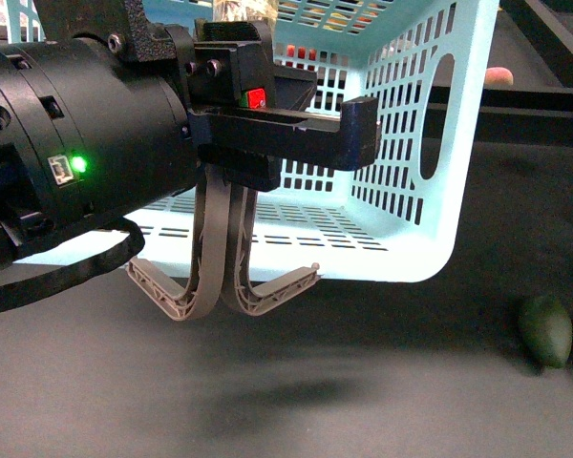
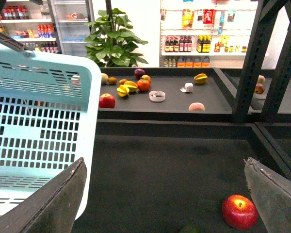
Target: Pick mango with right arm and hold basket with left
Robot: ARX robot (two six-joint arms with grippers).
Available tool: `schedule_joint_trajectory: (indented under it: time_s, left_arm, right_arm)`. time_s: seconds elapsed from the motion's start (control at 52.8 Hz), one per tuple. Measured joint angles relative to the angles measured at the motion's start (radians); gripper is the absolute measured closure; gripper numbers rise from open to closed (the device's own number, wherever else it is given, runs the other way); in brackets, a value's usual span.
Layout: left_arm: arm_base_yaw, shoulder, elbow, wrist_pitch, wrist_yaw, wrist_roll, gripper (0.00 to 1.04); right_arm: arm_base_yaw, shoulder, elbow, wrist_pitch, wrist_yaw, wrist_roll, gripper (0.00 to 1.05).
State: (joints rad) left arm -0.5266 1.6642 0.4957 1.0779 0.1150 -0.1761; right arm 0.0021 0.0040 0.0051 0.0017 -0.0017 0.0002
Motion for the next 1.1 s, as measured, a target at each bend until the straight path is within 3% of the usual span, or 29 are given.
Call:
schedule_joint_trajectory:
  time_s: [0.322, 0.379, 0.417, 0.588, 0.758, 0.853, 1.1]
  left_arm:
    - [0.000, 0.000, 0.000, 0.000, 0.000, 0.000, 0.97]
    - [0.000, 0.000, 0.000, 0.000, 0.000, 0.000, 0.97]
    - [0.000, 0.000, 0.000, 0.000, 0.000, 0.000, 0.97]
    - [0.000, 0.000, 0.000, 0.000, 0.000, 0.003, 0.97]
    - [0.000, 0.000, 0.000, 0.000, -0.001, 0.003, 0.97]
    - [0.000, 0.000, 0.000, 0.000, -0.001, 0.004, 0.97]
    - [0.000, 0.000, 0.000, 0.000, 0.000, 0.006, 0.97]
  right_arm:
    - [0.000, 0.000, 0.000, 0.000, 0.000, 0.000, 0.08]
    - [0.014, 0.047, 0.019, -0.047, 0.099, 0.016, 0.08]
    - [-0.008, 0.148, 0.024, -0.004, 0.128, 0.024, 0.08]
    - [-0.191, 0.758, 0.027, 0.534, 0.039, 0.000, 0.08]
    - [-0.303, 1.303, 0.111, 0.926, -0.032, -0.068, 0.08]
    - [-0.366, 1.586, 0.201, 0.991, -0.073, -0.115, 0.08]
    - [-0.433, 1.952, 0.360, 0.945, -0.127, -0.215, 0.08]
